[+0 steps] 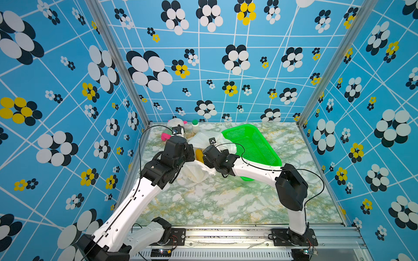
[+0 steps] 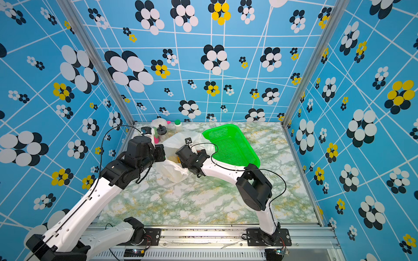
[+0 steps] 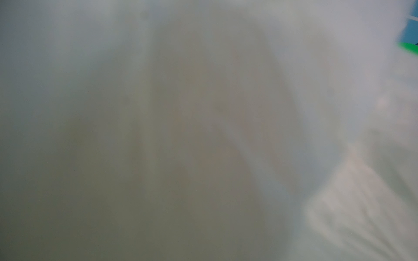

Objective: Untie the knot of the plastic bag and take out the fruit
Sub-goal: Place the plastic bag at the center of the table.

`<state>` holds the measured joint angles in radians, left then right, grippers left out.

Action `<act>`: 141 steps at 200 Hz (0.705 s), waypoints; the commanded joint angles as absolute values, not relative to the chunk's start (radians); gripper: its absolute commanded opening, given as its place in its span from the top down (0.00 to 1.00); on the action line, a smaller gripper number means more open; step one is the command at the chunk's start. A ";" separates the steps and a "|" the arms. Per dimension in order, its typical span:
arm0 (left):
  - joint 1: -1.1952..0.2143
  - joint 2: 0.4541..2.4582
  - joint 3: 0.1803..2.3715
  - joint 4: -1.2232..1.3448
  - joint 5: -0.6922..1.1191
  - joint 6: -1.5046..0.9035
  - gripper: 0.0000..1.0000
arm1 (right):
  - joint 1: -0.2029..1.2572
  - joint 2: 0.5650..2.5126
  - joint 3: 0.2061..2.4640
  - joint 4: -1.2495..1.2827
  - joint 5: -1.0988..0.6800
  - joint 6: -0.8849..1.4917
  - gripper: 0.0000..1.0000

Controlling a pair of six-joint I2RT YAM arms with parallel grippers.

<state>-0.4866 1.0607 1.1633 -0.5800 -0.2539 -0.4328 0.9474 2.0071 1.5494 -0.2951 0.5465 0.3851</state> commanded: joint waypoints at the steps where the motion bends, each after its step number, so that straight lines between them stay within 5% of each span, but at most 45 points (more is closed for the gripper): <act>1: -0.485 1.054 1.153 -0.571 -0.270 -0.421 1.00 | 0.909 2.036 1.535 -0.236 0.479 0.309 0.01; 99: -0.439 1.223 1.165 -0.512 -0.272 -0.463 1.00 | 0.830 2.207 1.788 -0.352 0.460 0.250 0.01; 141: -0.405 1.280 1.230 -0.529 -0.275 -0.487 1.00 | 0.854 2.183 1.756 -0.309 0.193 0.216 0.21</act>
<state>-0.4164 1.2785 1.1763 -0.5304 -0.2550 -0.4660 0.8288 2.2063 1.7916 -0.3103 0.3691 0.2436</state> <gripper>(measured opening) 0.043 0.808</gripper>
